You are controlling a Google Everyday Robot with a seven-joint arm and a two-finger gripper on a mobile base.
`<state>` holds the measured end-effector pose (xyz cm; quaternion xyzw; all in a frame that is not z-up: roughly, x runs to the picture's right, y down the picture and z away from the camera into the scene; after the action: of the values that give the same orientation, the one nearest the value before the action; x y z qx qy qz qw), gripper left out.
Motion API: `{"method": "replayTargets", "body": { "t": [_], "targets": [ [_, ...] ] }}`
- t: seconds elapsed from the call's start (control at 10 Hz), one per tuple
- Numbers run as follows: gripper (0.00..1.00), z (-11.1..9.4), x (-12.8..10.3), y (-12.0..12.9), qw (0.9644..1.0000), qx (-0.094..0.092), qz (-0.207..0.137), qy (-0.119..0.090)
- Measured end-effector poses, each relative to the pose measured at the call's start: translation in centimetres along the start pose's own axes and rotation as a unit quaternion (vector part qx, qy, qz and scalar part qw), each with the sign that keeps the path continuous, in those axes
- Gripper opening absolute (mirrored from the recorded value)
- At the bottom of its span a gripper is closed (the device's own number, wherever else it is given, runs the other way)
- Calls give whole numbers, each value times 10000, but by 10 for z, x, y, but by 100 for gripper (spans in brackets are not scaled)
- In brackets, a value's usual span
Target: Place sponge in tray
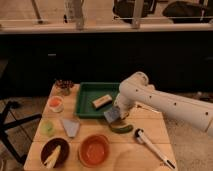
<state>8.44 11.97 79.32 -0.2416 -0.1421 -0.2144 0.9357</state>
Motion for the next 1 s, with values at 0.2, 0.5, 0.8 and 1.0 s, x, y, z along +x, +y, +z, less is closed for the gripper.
{"method": "replayTargets", "body": {
  "t": [0.2, 0.5, 0.8, 1.0],
  "targets": [
    [0, 0, 0, 0, 10000, 0, 2, 0],
    [0, 1, 1, 1, 10000, -17, 11, 5],
    [0, 10, 12, -27, 9982, -191, -556, 75],
    [0, 16, 20, -39, 9956, -354, -863, 67]
  ]
}}
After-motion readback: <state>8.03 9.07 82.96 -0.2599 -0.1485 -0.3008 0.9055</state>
